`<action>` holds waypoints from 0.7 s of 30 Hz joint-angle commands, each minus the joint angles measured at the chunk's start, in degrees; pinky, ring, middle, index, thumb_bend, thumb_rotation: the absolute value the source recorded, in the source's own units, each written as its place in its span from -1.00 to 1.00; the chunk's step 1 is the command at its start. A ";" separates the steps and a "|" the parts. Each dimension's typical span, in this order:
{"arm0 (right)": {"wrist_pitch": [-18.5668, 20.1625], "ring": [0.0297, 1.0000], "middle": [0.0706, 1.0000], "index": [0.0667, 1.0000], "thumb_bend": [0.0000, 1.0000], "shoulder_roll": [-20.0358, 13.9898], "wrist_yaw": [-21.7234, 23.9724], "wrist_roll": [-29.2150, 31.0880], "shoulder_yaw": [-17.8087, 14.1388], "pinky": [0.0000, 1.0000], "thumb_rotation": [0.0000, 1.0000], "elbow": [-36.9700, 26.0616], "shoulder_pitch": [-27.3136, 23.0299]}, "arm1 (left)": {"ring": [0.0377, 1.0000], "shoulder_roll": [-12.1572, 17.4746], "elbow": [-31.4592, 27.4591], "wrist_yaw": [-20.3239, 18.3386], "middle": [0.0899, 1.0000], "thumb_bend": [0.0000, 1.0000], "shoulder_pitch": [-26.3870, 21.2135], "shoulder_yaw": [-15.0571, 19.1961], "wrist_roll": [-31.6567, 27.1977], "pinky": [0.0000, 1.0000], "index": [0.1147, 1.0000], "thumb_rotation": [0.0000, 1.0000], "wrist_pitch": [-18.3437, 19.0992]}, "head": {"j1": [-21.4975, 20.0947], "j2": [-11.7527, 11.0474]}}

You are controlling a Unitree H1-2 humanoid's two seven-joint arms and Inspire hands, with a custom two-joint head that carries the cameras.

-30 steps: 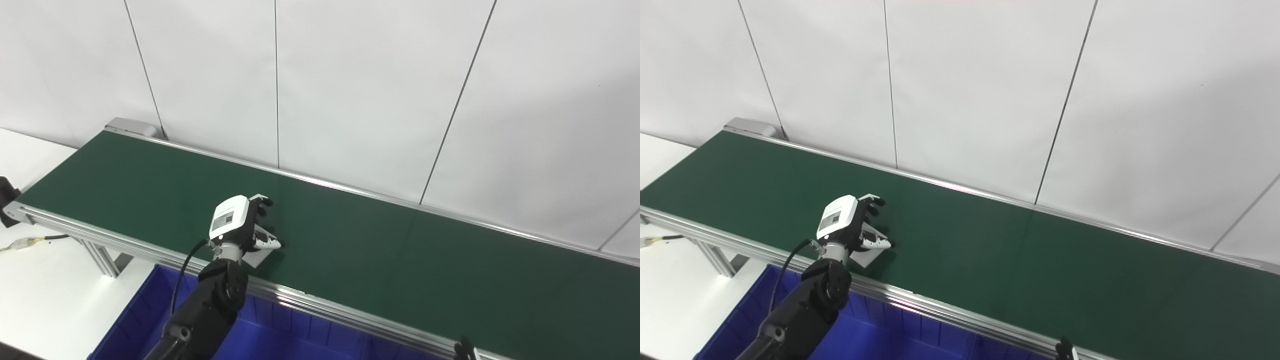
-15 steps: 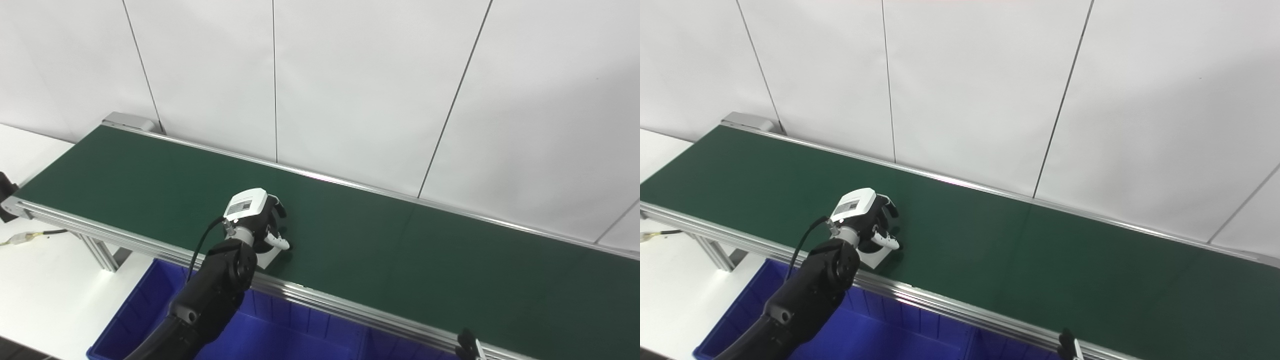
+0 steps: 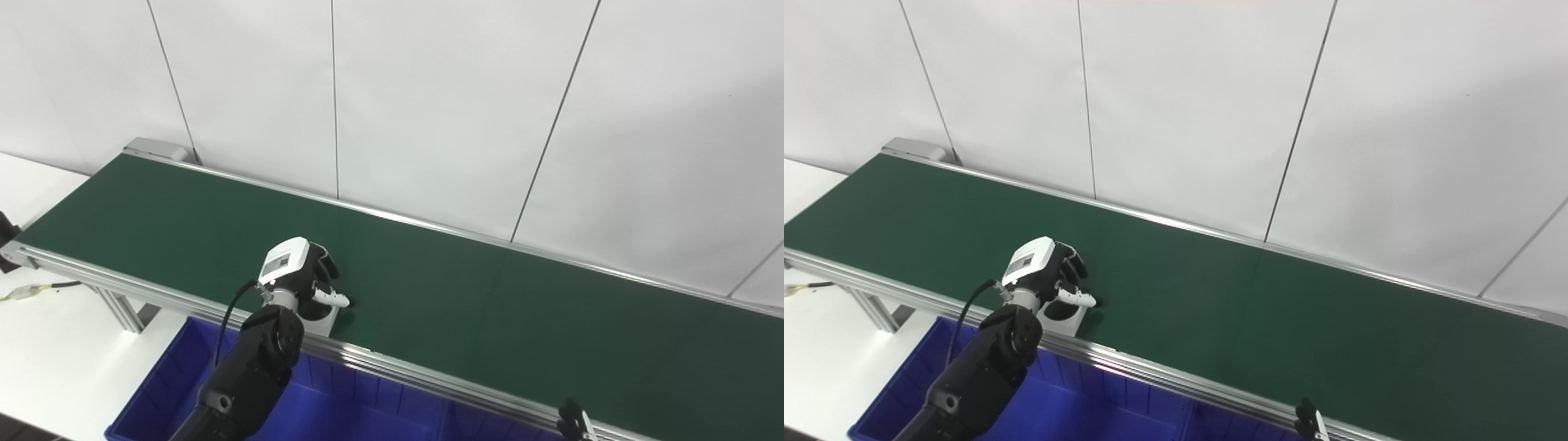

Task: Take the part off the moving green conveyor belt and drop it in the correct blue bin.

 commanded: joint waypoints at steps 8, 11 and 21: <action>-2.23 0.88 0.90 0.95 0.51 0.27 -0.42 0.10 0.05 0.82 -0.24 -0.40 -0.43 | -0.15 0.45 -1.69 10.96 -0.06 -0.03 -0.67 2.28 -3.50 -0.34 -0.22 -1.00 -10.33 | -0.09 -0.18; -2.17 0.88 0.91 0.95 0.52 0.38 -0.38 0.43 0.04 0.82 -0.24 -0.27 -0.49 | -0.12 -0.01 -3.07 12.19 -0.03 -0.06 -0.55 3.13 -5.26 -0.23 -0.22 -1.00 -12.80 | -0.27 -0.23; -1.97 0.89 0.92 0.96 0.52 0.44 -0.34 0.16 0.18 0.82 -0.22 -0.17 -0.66 | -0.15 -0.93 -13.00 11.56 -0.05 -0.06 2.05 5.17 -8.70 -0.26 -0.17 -1.00 -14.84 | -0.74 0.07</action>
